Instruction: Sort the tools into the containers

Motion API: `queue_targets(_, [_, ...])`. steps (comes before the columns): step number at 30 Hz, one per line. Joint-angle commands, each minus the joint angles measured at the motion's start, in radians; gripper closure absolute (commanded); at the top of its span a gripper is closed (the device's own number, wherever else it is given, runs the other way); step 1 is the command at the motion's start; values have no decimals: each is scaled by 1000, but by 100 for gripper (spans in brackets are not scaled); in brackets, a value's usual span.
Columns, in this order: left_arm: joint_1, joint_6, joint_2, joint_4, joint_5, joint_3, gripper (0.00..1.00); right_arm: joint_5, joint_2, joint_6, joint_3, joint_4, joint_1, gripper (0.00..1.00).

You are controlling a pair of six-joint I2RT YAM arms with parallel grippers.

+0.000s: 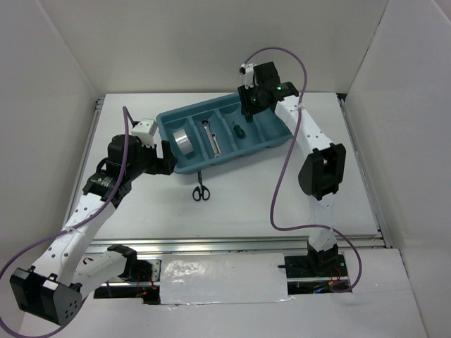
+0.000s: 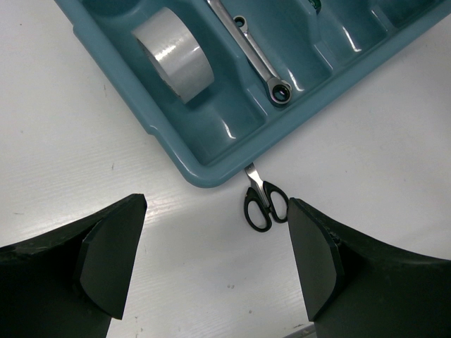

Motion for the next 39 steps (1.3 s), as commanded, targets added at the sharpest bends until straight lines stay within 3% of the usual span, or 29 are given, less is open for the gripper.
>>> queue_targets(1, [-10,16,-7,26,6,5,6,-18,71,15,63,-21,37,100])
queue_targets(5, [-20,5,-8,9,12,7,7,19,136,-13,-15,50,25,97])
queue_targets(8, [-56,-21,-5,8,-5,-22,9,30,173,-27,-15,47,11,87])
queue_targets(9, [-83,-38,1,-1,-11,-30,10,27,180,-24,-9,39,5,72])
queue_targets(12, [-116,-73,13,-4,-9,-57,12,24,182,-10,-20,18,-6,46])
queue_targets(15, [-139,-86,23,-1,-16,-79,13,30,105,16,-79,40,0,40])
queue_targets(24, [-97,-167,6,-10,-177,-19,14,38,-304,180,-381,64,159,43])
queue_targets(28, [-22,-214,-17,-38,-259,27,15,172,-438,443,-605,129,328,46])
queue_targets(32, [47,-213,-31,-46,-253,47,13,366,-394,554,-718,157,576,54])
queue_targets(39, [189,-194,-74,-58,-195,47,13,504,-162,709,-603,91,744,62])
